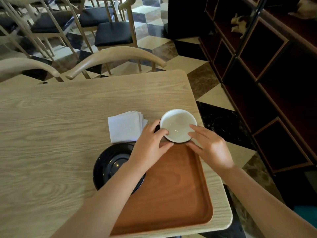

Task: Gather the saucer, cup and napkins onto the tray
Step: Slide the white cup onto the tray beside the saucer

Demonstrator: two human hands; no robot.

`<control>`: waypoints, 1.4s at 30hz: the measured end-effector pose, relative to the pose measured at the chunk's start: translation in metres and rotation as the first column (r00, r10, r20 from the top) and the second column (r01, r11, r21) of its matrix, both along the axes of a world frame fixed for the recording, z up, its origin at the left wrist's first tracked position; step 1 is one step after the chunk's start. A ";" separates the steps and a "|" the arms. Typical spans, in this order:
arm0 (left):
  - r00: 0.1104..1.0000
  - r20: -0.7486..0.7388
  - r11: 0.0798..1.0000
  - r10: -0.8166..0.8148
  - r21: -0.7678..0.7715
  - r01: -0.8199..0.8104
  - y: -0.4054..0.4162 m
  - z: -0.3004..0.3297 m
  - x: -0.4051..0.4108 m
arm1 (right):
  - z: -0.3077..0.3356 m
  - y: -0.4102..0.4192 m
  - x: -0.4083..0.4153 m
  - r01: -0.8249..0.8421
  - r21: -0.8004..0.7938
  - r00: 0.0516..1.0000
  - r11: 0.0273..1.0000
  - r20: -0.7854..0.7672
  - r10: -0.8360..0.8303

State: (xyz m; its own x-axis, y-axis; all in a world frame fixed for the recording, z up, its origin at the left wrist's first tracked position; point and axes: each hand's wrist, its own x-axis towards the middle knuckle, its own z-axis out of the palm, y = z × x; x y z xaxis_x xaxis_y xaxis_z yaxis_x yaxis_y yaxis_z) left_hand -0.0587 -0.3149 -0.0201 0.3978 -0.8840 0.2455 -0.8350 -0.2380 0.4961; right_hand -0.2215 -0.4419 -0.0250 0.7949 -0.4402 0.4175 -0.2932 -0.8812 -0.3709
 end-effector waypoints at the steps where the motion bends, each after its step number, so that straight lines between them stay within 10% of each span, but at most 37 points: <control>1: 1.000 -0.007 1.000 -0.003 -0.003 0.003 0.006 0.001 -0.006 | 0.001 0.004 -0.007 -0.005 -0.021 1.000 1.000 0.010 0.006; 35: 0.983 0.143 0.967 -0.113 0.244 0.076 0.068 0.007 -0.030 | 0.023 0.041 -0.035 0.015 -0.239 0.990 0.971 -0.131 -0.047; 42: 0.968 0.181 0.966 0.175 0.158 -0.204 0.091 0.040 0.026 | 0.064 0.059 0.055 0.063 0.145 0.986 0.987 -0.163 -0.039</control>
